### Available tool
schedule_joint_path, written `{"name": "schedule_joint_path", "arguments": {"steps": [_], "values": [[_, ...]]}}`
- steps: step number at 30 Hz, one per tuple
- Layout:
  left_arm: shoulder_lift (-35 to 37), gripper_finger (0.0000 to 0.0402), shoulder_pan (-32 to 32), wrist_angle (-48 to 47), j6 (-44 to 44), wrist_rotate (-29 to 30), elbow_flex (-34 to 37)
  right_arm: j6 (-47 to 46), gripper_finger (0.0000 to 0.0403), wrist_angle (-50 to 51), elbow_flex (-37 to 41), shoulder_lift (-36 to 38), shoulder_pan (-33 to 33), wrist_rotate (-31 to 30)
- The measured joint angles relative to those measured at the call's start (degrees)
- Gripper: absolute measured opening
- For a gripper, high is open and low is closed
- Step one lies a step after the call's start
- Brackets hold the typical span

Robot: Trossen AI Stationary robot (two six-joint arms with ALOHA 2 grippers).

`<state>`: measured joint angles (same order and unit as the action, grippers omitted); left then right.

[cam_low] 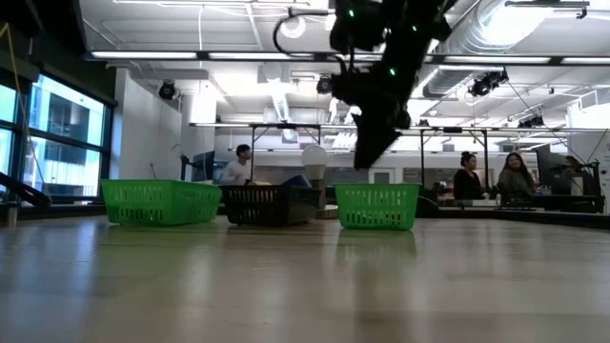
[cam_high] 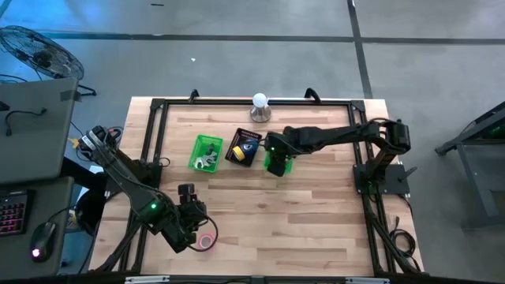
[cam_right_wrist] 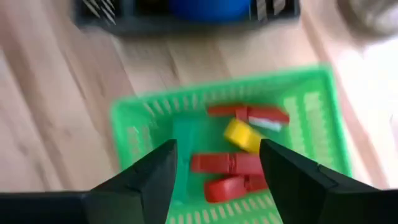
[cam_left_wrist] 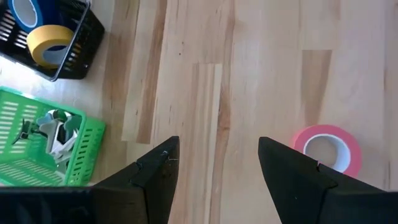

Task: Pick and place Stapler, Stapler remover, tape
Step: Put the pink tape into the black bin

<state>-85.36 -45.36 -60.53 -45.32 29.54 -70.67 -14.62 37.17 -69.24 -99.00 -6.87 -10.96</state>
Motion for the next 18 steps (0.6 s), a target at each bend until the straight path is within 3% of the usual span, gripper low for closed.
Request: {"name": "schedule_joint_path", "arguments": {"steps": [4, 11, 18], "values": [[0.0, 0.0214, 0.0, 2.0, 0.0, -0.9, 0.0, 3.2, 0.0224, 4.7, -6.3, 0.0, 1.8, -0.1], [0.0, 0.0214, 0.0, 3.6, -6.6, -11.0, -1.7, 7.5, 0.0220, 14.4, -18.6, 0.0, 8.7, -0.5], [-1.1, 0.0214, 0.0, 3.8, -13.1, -15.0, -1.9, 9.9, 0.0220, 16.5, -22.9, 0.0, 15.9, -7.5]]}}
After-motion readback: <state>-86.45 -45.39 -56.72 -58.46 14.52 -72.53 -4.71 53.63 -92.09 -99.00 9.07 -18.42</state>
